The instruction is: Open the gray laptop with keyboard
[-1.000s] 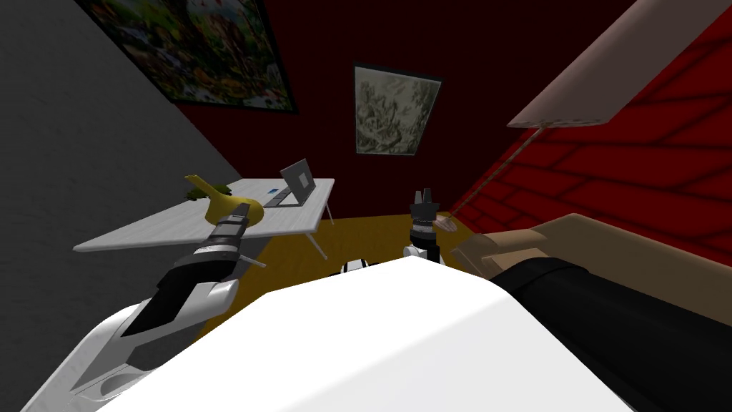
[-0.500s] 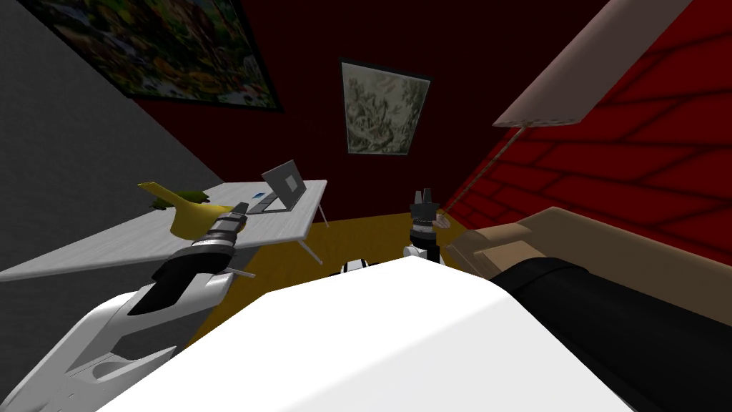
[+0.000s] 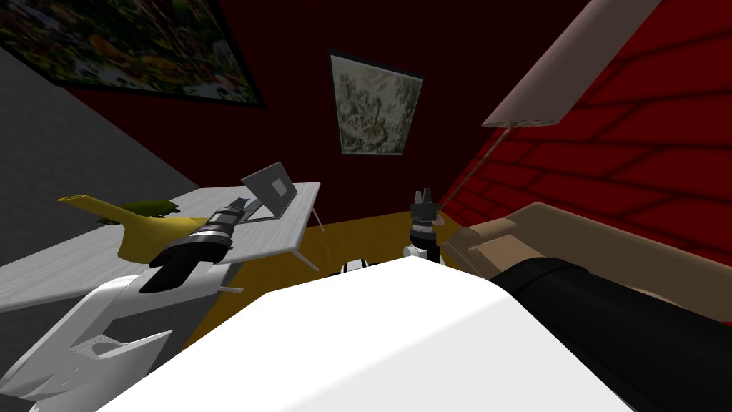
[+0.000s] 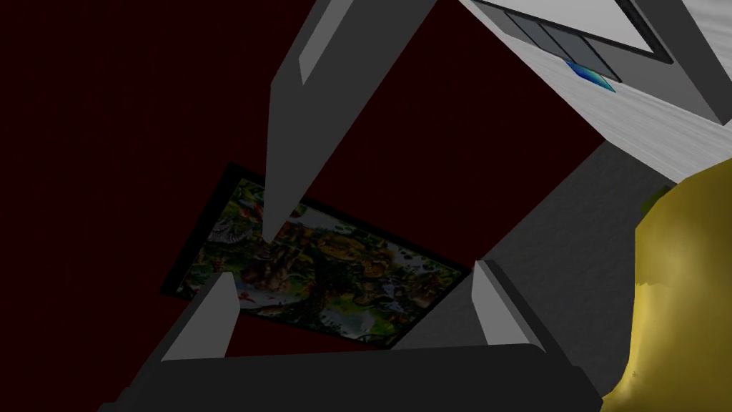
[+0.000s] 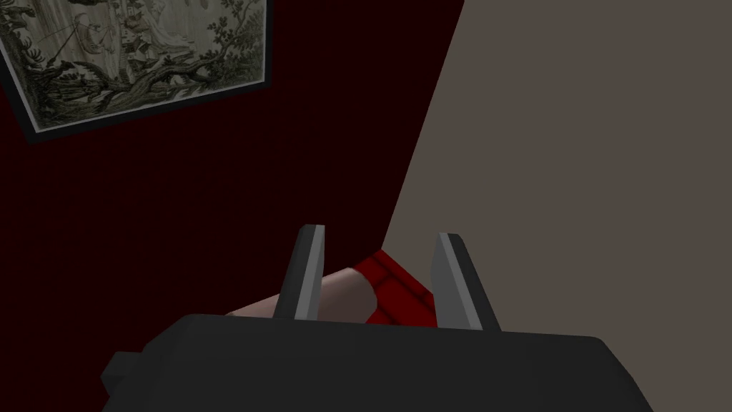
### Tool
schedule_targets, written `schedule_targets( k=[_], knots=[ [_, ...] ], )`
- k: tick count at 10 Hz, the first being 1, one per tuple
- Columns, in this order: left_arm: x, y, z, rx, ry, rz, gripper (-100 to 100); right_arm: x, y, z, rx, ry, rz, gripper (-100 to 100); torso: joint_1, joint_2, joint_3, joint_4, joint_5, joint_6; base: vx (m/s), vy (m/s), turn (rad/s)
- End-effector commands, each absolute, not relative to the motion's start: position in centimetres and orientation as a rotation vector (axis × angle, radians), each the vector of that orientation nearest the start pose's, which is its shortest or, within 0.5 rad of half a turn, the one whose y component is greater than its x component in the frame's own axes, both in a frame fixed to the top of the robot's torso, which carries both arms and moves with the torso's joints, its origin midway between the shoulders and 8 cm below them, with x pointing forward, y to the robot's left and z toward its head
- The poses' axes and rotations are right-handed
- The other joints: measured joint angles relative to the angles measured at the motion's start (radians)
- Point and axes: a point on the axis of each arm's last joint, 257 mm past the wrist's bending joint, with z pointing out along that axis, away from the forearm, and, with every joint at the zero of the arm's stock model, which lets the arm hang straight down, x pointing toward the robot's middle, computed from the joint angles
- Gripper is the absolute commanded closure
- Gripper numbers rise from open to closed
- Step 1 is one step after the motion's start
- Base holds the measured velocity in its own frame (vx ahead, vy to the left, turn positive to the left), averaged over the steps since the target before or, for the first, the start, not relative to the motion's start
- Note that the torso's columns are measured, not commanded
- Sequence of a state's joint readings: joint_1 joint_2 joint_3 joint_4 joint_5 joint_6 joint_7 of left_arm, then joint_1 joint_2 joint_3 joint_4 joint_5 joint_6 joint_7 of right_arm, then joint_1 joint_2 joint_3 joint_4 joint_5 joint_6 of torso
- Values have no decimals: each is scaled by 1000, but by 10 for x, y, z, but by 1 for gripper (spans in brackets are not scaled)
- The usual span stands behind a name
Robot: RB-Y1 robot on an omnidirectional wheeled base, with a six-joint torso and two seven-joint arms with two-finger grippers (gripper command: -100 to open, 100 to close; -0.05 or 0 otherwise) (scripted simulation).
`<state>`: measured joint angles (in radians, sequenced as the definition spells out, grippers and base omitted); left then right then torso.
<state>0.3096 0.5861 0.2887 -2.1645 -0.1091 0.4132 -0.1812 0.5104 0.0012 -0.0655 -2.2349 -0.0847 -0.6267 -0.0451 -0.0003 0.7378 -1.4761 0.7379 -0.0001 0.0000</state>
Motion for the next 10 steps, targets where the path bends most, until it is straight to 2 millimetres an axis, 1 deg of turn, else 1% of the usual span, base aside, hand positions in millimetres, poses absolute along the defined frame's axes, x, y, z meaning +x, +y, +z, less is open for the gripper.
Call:
schedule_targets(
  k=[1, 5, 6, 7, 8, 9, 10],
  knots=[
    [453, 472, -57, -674, 1374, -248, -100, 323, -311, 26, 656, 489, 1338, 0, 0, 1, 0, 0, 0, 0, 73, 5, -102],
    [465, 491, -44, -677, 1371, -162, -100, 323, -311, 26, 656, 489, 1338, 0, 0, 0, 0, 0, 0, 0, 79, -1, -124],
    [463, 488, -46, -675, 1372, -176, -100, 323, -311, 26, 656, 489, 1338, 0, 0, 0, 0, 0, 0, 0, 39, 1, -15],
    [463, 498, -42, -695, 1362, -151, -100, 323, -311, 26, 656, 489, 1338, 0, 0, 3, 2, 1, 0, -1, 22, 27, -190],
    [463, 505, -39, -708, 1355, -137, -100, 323, -311, 26, 656, 489, 1338, 0, 2, 3, 2, 1, 0, 1, 18, 62, -217],
    [464, 500, -41, -697, 1359, -148, -100, 323, -311, 26, 656, 489, 1338, 0, 3, 2, 1, 1, 1, 0, 5, 33, -39],
    [463, 493, -44, -686, 1367, -162, 100, 323, -311, 26, 656, 489, 1338, 0, 0, 1, 1, 0, 0, -1, -5, -15, 218]
  ],
)
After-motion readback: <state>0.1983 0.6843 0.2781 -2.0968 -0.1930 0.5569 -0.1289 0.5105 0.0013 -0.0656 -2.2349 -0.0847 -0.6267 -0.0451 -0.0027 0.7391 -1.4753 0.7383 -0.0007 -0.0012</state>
